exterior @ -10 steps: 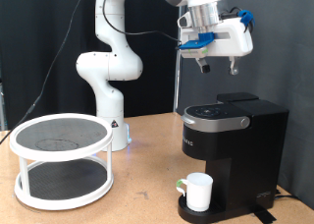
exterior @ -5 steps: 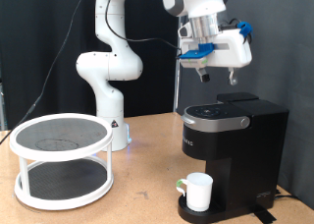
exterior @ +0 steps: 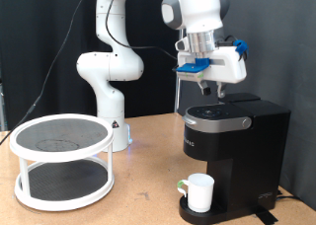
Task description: Make a cup of coffee with the keurig machine
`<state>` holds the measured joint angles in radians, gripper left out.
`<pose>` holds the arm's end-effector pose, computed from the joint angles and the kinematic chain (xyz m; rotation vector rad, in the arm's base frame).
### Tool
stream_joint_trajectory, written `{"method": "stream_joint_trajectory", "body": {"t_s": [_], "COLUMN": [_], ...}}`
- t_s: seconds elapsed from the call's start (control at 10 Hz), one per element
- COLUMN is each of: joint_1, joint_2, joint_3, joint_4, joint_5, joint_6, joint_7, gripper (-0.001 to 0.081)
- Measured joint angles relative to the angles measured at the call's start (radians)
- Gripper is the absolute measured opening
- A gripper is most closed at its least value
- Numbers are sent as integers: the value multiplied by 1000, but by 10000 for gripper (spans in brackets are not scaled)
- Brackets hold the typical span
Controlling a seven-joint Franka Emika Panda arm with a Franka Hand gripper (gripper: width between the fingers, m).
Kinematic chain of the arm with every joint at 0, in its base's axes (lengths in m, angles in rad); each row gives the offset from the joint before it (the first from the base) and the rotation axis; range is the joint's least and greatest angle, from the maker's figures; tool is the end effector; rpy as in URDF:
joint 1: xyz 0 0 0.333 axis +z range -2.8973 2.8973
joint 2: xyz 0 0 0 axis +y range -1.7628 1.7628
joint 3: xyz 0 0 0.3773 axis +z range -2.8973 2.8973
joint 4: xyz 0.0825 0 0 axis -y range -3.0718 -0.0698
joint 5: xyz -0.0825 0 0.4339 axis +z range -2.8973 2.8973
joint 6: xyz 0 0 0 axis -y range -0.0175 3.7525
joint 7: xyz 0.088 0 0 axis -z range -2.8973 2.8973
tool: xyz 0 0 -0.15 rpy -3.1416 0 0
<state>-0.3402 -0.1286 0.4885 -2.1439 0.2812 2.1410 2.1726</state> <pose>0.5598 0.1116 0.4606 -1.3898 2.6108 0.1835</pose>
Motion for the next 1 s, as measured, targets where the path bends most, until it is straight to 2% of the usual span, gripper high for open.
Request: {"method": "stream_joint_trajectory", "body": {"t_s": [0.1, 0.2, 0.3, 0.4, 1.0], "joint_1": [0, 0, 0, 0, 0], "joint_2": [-4, -7, -9, -10, -7], "joint_3": [0, 0, 0, 0, 7], "joint_4": [-18, -35, -49, -59, -93], "joint_5": [0, 0, 0, 0, 0], "joint_6": [8, 19, 32, 47, 91], "joint_7": [-4, -6, -8, -8, -11], "gripper": [209, 80, 80, 17, 5]}}
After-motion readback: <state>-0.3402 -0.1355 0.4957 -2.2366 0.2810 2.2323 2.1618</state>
